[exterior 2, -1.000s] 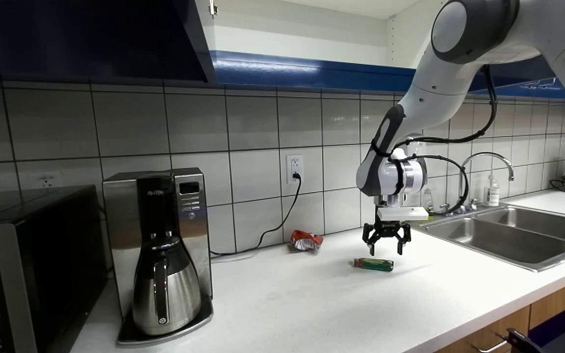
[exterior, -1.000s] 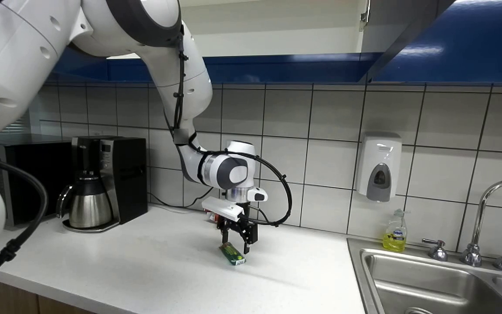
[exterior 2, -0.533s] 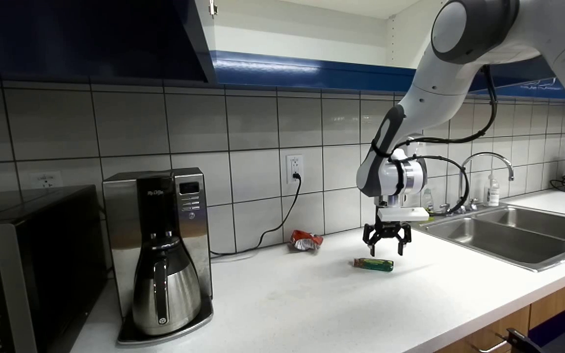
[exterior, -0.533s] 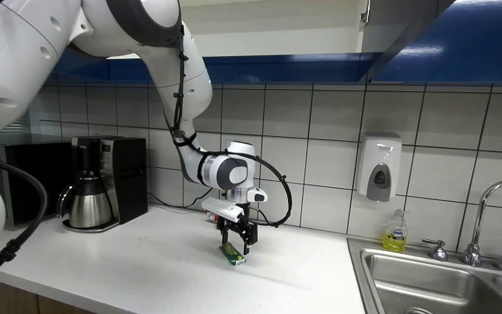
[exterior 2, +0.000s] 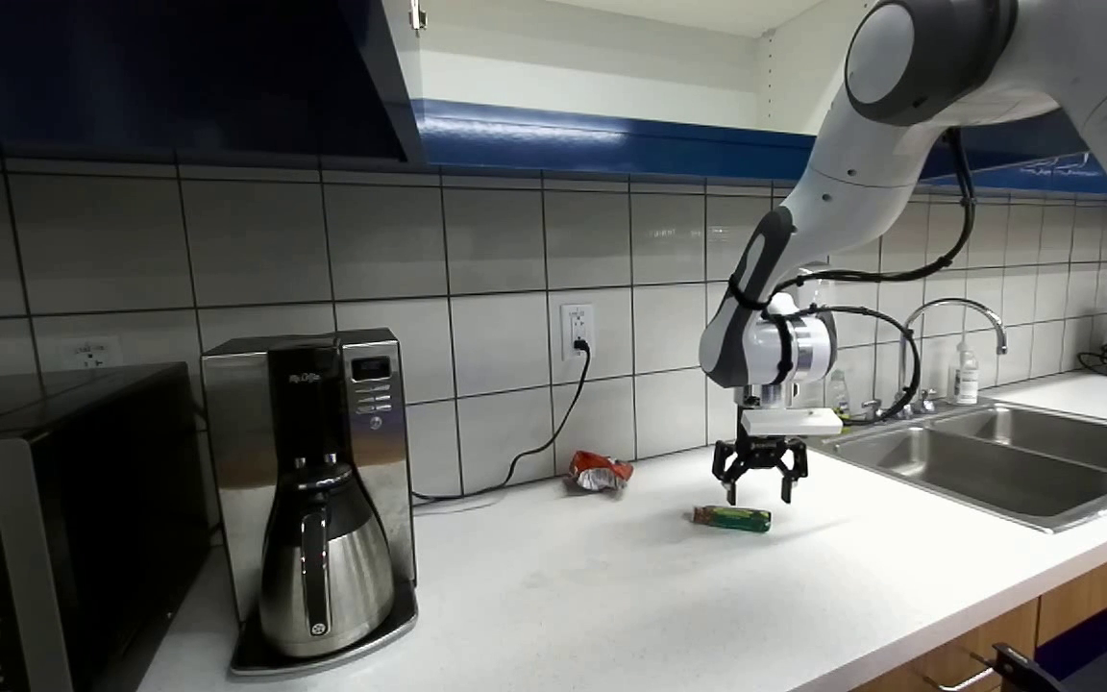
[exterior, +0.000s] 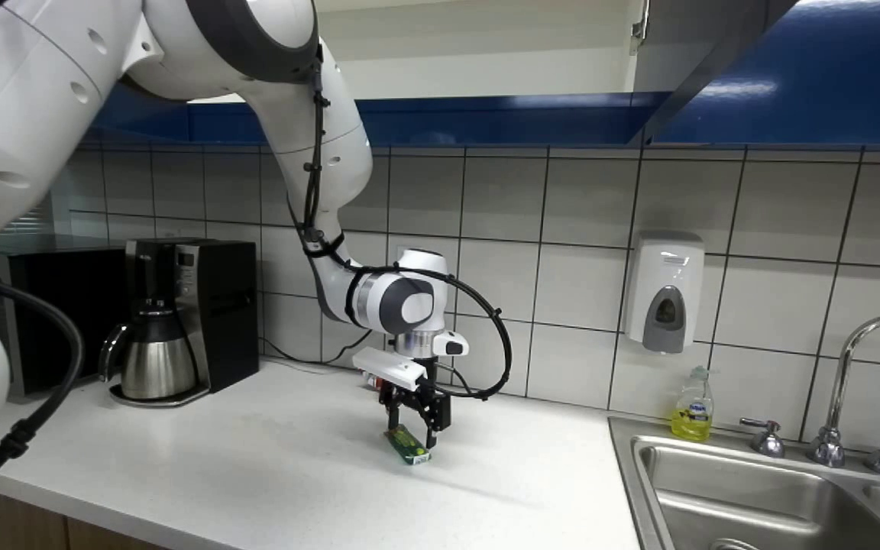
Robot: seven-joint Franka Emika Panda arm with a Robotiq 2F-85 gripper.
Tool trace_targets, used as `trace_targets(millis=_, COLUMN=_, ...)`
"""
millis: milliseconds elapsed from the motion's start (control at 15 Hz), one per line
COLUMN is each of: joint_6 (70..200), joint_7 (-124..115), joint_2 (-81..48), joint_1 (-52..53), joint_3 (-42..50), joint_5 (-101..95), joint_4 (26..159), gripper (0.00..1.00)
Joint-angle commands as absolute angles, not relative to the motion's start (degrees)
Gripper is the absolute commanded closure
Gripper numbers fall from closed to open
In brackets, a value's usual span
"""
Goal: Put the green packet in the cabinet
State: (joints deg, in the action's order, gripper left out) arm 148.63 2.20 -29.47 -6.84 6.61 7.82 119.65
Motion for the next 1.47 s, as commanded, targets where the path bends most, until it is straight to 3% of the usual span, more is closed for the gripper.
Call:
trace_targets(millis=0, joint_6=147.8, joint_7=4.1, joint_2=-29.0, joint_1=-8.5, joint_3=5.4, joint_5=6.7, joint_4=119.3, gripper=0.0)
trace_targets(millis=733, joint_6=140.0, joint_7=22.2, joint_2=-29.5, joint_1=-10.0, joint_3=3.3, joint_5=-1.5, joint_4=115.8, gripper=0.0)
trace_targets(millis=1400, joint_6=143.3, joint_7=30.2, joint_2=-30.0, joint_1=-9.7, joint_3=1.9, joint_5=-11.8, joint_4=115.8, gripper=0.0)
